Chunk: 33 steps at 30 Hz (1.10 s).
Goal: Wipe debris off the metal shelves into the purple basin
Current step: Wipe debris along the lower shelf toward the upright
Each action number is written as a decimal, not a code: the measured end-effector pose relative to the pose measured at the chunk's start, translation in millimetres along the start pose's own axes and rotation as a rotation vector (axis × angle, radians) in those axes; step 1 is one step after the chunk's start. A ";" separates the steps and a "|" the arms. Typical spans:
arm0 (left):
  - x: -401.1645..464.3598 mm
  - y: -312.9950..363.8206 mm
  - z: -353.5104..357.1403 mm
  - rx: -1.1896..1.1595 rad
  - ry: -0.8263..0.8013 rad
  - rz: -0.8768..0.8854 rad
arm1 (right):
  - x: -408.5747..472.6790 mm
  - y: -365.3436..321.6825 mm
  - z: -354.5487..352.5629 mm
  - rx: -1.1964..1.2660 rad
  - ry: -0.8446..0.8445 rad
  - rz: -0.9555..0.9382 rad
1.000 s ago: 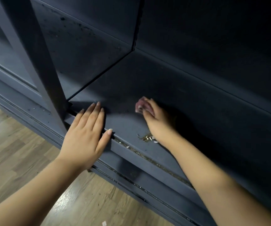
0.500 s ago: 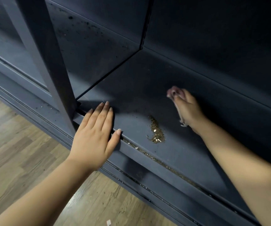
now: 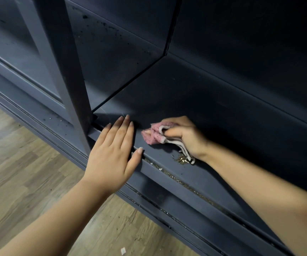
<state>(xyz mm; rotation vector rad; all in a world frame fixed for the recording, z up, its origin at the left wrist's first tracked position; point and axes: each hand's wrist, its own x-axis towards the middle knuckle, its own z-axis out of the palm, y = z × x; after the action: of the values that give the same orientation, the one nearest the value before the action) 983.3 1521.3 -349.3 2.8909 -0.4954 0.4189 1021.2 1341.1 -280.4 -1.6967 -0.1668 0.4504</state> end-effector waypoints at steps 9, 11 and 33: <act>0.3 2.1 1.4 -0.008 0.002 0.002 | -41.5 16.5 -56.0 -0.532 0.386 -0.198; 0.2 2.8 1.4 -0.001 -0.005 0.000 | -63.8 27.7 -80.0 -0.730 0.463 -0.060; 0.5 4.1 -0.8 -0.020 -0.021 0.000 | -112.4 43.1 -12.3 -1.304 0.735 -0.074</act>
<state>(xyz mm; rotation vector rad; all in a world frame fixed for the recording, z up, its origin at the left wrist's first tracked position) 982.1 1517.6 -347.8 2.8788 -0.5003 0.3814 917.3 1281.7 -298.5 -2.9849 0.0517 -0.5110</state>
